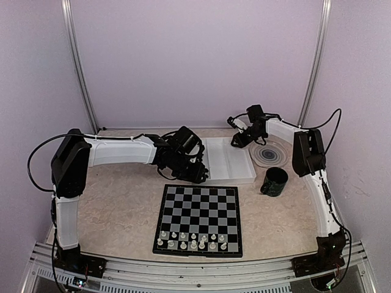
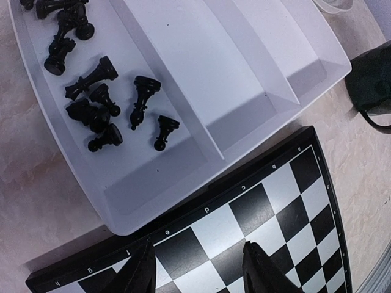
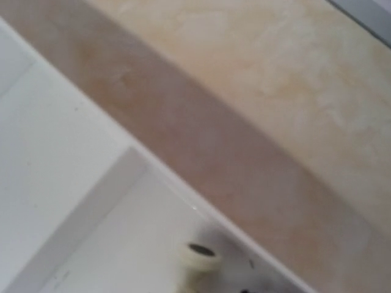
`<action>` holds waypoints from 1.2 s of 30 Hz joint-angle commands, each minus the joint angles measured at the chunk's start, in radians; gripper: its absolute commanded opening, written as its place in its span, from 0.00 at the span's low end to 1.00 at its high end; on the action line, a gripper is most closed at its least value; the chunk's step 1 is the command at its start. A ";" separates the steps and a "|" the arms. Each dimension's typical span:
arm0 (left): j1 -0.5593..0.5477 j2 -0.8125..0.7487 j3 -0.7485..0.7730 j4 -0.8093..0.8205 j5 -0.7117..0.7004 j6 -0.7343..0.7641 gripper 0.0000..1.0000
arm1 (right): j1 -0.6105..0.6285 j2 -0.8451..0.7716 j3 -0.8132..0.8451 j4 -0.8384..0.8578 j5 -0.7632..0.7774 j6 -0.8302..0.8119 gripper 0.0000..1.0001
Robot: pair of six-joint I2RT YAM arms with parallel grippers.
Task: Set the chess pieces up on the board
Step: Pick up the pawn from the storage box.
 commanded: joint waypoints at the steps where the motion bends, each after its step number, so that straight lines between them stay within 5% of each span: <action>1: -0.004 -0.018 0.006 0.017 0.016 -0.012 0.49 | 0.001 0.033 0.036 -0.021 0.021 0.011 0.34; 21: -0.016 0.005 0.018 0.023 0.041 -0.002 0.49 | 0.023 0.062 0.028 -0.182 0.053 0.003 0.37; 36: -0.025 -0.026 -0.028 0.034 0.027 -0.004 0.49 | 0.036 0.097 0.060 -0.153 -0.015 -0.029 0.19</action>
